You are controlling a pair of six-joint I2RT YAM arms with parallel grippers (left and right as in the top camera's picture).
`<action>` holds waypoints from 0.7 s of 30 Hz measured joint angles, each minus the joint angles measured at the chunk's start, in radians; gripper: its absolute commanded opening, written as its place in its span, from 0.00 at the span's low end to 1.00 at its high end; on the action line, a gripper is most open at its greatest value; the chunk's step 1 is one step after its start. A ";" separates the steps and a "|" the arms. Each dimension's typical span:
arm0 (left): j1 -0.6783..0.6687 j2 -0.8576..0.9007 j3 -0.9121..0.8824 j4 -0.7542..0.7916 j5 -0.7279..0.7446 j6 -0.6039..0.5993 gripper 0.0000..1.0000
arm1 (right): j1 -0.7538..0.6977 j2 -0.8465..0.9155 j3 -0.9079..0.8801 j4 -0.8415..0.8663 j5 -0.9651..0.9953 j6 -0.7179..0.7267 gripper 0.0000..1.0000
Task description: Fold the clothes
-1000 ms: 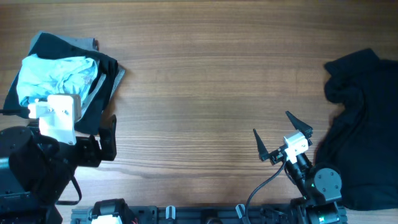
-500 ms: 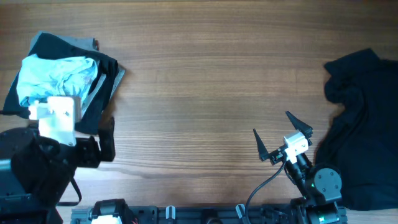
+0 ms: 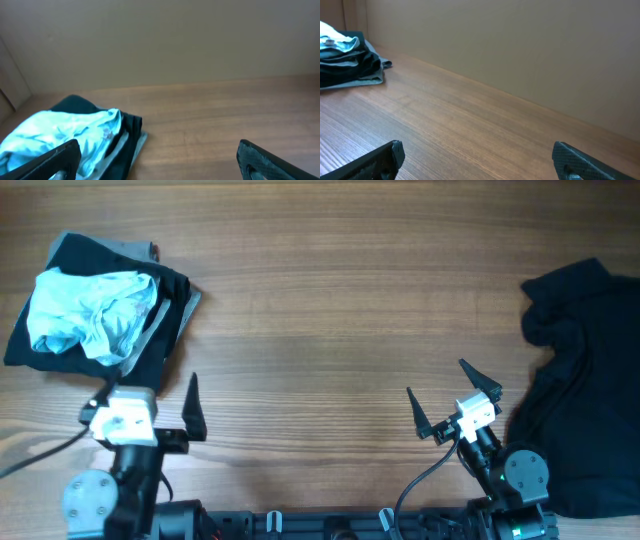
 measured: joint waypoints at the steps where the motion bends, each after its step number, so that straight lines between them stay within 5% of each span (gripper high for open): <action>1: 0.000 -0.032 -0.042 0.020 0.000 0.000 1.00 | 0.000 0.000 0.000 0.000 0.000 0.000 1.00; 14: 0.000 -0.180 -0.531 0.418 0.076 -0.079 1.00 | 0.000 0.000 -0.001 0.000 0.000 0.000 1.00; 21: 0.000 -0.180 -0.597 0.494 0.098 -0.080 1.00 | 0.000 0.000 -0.001 0.000 0.000 0.000 1.00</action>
